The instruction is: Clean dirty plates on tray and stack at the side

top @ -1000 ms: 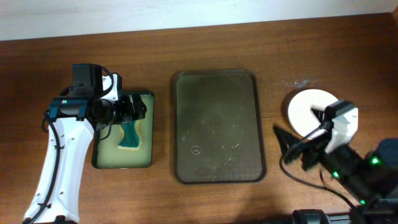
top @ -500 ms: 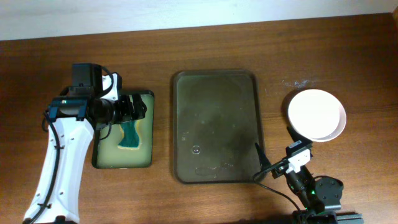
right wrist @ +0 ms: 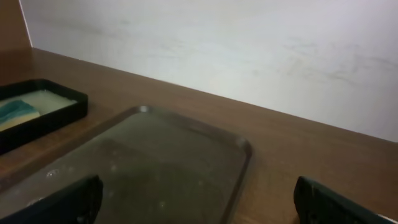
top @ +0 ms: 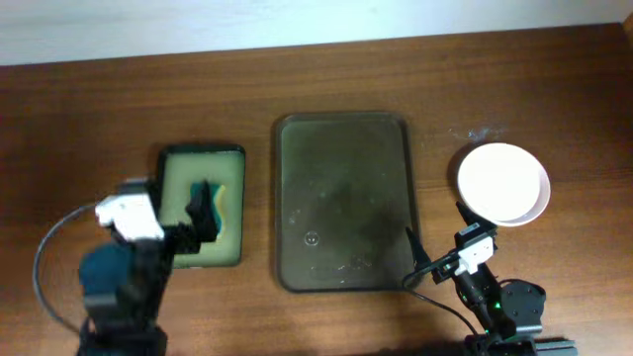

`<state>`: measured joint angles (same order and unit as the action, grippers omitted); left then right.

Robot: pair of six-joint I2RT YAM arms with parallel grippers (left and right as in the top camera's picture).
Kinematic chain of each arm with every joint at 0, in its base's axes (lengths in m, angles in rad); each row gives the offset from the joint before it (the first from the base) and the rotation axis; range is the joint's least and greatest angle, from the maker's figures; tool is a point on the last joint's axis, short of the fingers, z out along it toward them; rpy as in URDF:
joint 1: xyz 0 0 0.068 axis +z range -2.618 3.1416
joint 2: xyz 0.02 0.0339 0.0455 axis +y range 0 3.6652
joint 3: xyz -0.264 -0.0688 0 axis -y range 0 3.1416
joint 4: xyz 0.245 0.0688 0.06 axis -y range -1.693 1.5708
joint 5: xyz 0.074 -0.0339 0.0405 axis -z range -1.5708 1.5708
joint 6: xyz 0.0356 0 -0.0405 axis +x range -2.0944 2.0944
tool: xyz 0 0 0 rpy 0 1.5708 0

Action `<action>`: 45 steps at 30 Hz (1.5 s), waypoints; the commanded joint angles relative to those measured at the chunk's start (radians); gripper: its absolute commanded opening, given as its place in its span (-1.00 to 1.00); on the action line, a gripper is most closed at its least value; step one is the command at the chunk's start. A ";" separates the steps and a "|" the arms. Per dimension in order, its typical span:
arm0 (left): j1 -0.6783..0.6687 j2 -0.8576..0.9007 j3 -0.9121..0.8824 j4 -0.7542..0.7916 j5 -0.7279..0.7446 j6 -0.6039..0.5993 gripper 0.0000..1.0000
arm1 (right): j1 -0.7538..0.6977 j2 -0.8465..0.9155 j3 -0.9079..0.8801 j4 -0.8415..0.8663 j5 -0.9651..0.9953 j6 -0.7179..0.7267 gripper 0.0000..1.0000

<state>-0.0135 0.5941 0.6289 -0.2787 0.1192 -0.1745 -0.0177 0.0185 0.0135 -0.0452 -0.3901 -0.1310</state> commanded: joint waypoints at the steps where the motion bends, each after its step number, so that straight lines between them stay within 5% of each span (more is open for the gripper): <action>1: 0.013 -0.288 -0.338 0.195 -0.012 0.012 0.99 | 0.005 -0.010 -0.008 -0.003 0.002 0.000 0.97; 6: 0.013 -0.586 -0.601 0.297 -0.052 0.013 0.99 | 0.005 -0.010 -0.008 -0.003 0.002 0.000 0.96; 9: 0.013 -0.590 -0.621 0.200 -0.085 0.013 0.99 | 0.005 -0.010 -0.008 -0.003 0.002 0.000 0.96; 45: 0.013 -0.589 -0.621 0.199 -0.090 0.012 0.99 | 0.005 -0.010 -0.008 -0.003 0.002 0.000 0.96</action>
<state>-0.0055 0.0139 0.0124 -0.0742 0.0433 -0.1749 -0.0177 0.0166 0.0128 -0.0448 -0.3893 -0.1310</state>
